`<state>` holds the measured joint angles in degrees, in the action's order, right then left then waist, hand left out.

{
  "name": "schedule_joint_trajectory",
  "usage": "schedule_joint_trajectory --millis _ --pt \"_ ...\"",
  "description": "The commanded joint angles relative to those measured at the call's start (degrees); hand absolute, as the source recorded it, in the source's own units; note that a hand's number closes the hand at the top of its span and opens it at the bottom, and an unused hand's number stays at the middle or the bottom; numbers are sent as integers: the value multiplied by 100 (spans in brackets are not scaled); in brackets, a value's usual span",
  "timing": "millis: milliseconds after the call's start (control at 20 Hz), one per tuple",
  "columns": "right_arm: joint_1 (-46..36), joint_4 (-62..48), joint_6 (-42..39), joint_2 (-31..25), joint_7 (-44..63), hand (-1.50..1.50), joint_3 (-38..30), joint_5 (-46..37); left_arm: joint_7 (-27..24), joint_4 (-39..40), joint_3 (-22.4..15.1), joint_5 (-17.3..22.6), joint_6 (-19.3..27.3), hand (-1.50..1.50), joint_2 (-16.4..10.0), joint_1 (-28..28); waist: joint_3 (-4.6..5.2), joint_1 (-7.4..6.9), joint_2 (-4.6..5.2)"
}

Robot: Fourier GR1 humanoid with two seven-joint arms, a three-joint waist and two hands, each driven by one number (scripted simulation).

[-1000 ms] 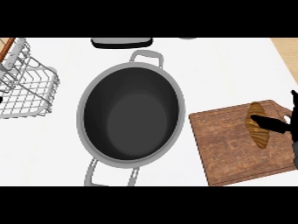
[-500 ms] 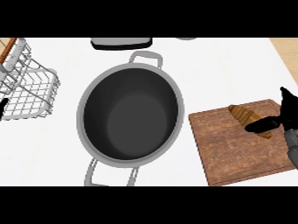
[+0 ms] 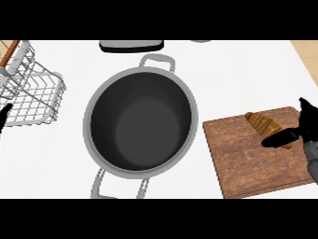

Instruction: Pick the croissant from the cutting board and place it in the pot

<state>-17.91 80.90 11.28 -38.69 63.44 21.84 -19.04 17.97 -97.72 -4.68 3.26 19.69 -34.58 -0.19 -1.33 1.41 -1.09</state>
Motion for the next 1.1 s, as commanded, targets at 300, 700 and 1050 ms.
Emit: schedule_joint_trajectory --millis 300,700,1050 --pt "63 -403 121 223 218 -150 -107 -310 559 831 -130 143 -199 0 293 -80 136 -63 156" --pt "35 -823 -187 358 406 -150 -245 -232 354 783 -264 -30 -174 0 457 156 140 -142 151" --pt "-77 -1065 -232 470 207 -150 -450 -155 407 932 -12 157 -368 0 412 -53 142 -126 147"
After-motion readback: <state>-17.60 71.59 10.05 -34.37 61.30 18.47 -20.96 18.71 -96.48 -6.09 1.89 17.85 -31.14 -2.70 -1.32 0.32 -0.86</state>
